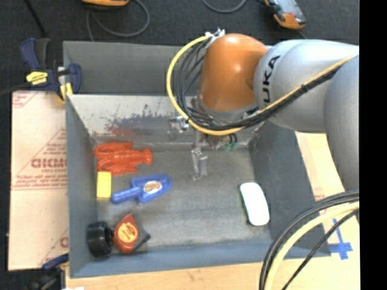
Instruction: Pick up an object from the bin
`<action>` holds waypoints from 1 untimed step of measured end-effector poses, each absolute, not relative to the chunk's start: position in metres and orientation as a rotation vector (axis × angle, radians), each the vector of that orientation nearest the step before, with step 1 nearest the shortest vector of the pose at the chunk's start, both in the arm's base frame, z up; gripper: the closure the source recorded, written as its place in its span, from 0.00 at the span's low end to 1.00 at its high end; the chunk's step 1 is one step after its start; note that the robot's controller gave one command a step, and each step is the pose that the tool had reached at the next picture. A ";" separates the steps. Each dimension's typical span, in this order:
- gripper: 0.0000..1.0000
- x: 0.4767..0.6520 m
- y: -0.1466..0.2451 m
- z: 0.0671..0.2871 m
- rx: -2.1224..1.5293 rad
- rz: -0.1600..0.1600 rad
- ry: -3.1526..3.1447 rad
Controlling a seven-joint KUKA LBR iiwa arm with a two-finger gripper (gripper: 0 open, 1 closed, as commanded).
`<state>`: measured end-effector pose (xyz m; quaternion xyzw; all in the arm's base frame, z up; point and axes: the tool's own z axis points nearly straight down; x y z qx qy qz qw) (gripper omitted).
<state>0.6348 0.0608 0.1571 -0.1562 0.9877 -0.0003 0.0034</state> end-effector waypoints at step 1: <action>0.00 0.642 0.081 0.099 -0.476 0.003 3.096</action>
Offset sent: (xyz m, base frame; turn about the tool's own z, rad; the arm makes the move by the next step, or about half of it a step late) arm -0.0890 0.0348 -0.0849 0.1531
